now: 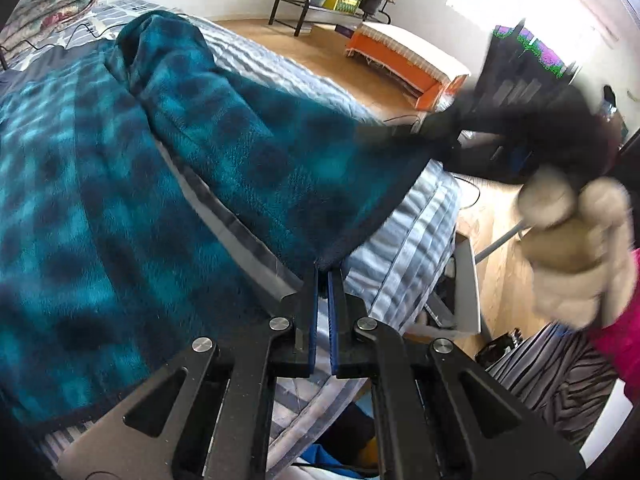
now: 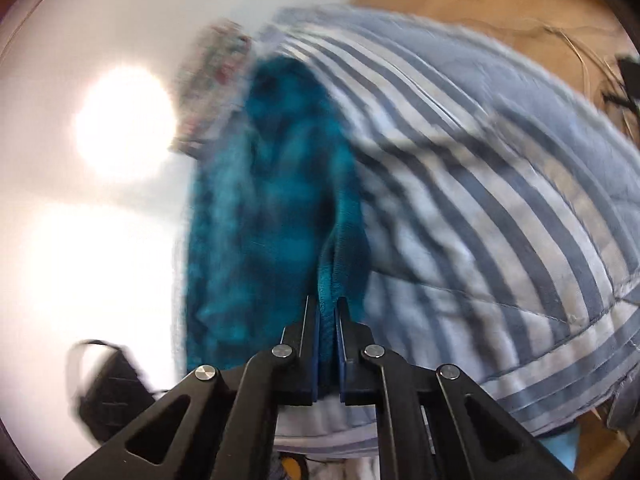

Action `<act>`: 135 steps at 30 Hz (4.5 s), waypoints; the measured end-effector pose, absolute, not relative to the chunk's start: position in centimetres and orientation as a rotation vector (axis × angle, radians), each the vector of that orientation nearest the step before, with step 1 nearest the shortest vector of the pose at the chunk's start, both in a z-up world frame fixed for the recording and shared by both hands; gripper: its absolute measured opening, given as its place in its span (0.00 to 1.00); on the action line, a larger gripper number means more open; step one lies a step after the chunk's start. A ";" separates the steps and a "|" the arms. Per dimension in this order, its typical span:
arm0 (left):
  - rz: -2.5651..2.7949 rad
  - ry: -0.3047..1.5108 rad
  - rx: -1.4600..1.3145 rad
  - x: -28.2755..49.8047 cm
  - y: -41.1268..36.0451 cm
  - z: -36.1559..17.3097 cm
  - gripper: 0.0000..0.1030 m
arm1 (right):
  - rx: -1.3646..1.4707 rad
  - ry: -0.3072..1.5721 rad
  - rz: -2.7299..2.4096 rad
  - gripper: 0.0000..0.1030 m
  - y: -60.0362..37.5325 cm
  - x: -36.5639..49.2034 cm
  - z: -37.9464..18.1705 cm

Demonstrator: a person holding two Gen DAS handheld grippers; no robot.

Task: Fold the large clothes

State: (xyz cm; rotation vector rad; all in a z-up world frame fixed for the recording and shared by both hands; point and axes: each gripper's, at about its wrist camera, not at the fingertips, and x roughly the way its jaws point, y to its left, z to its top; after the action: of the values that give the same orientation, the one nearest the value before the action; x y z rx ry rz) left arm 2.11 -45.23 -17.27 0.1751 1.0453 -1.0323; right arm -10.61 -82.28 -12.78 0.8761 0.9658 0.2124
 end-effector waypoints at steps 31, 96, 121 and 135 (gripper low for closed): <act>-0.617 1.024 -0.452 11.5 -22.6 -13.9 0.57 | 0.161 1.254 0.580 0.25 -58.4 0.3 -14.0; -0.739 1.116 -0.282 11.3 -29.7 -16.5 0.03 | 0.805 0.966 0.061 0.58 -85.4 22.5 -16.8; -0.744 1.152 -0.298 10.7 -28.2 -18.7 0.03 | 0.170 0.918 0.166 0.02 -67.6 28.6 -7.8; -0.727 1.167 -0.277 11.3 -27.2 -19.7 0.02 | 0.155 1.065 0.332 0.25 -60.7 31.9 -15.9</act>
State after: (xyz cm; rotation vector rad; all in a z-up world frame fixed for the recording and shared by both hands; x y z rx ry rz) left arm 11.27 -27.18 -19.69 -0.2766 1.1674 -0.7274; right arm 31.94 -60.74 -15.87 0.1555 1.0654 0.3324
